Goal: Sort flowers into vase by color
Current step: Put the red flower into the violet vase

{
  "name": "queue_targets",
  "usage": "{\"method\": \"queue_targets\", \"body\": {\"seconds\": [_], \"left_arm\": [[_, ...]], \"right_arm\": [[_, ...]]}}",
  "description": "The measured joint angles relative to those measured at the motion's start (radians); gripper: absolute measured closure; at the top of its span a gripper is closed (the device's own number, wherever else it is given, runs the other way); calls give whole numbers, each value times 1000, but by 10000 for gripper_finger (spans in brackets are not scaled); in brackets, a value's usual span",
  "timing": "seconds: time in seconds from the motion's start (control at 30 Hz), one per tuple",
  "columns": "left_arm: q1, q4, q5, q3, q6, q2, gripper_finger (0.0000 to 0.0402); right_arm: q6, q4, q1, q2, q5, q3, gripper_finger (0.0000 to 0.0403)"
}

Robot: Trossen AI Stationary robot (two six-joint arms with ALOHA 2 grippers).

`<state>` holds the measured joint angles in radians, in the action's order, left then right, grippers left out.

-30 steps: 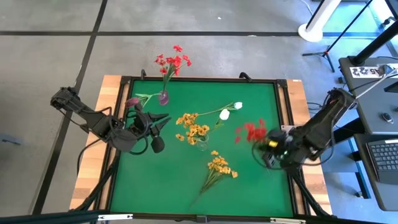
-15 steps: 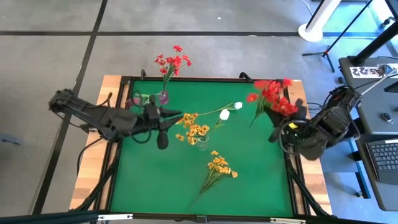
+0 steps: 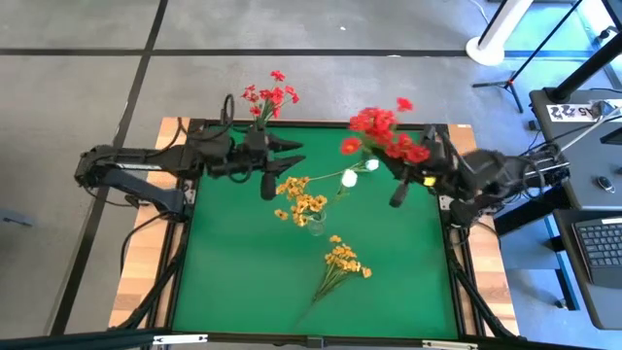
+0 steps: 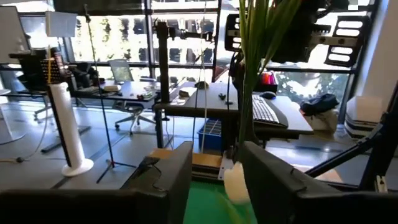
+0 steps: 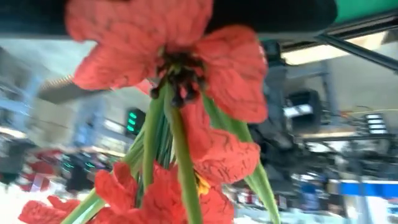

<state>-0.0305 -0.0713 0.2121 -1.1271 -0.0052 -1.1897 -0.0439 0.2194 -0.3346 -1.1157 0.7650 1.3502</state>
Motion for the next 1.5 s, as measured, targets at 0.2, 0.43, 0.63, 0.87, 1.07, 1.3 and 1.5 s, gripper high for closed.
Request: {"method": "queue_targets", "body": {"seconds": [0.2,0.43,0.63,0.87,1.07,1.3,1.5], "left_arm": [[-56,-89,-70,0,-17,-69,201],[-94,-157,-77,0,-4,-103,183],[-111,-178,-96,0,-9,-103,185],[-115,-238,-147,0,-12,-103,185],[-126,-239,-124,0,-11,-102,185],[-149,-239,-152,0,14,-102,185],[-147,-236,-156,0,96,-102,185]], "right_arm": [[-44,-172,173,-83,-374,0,399],[-58,-195,285,-129,-489,0,399],[-58,-224,305,-128,-538,0,399],[-200,-284,305,-128,-497,0,399],[-254,-274,305,-128,-445,27,398],[-251,-364,305,-136,-529,28,398],[-226,-430,305,-181,-575,27,398]]}}
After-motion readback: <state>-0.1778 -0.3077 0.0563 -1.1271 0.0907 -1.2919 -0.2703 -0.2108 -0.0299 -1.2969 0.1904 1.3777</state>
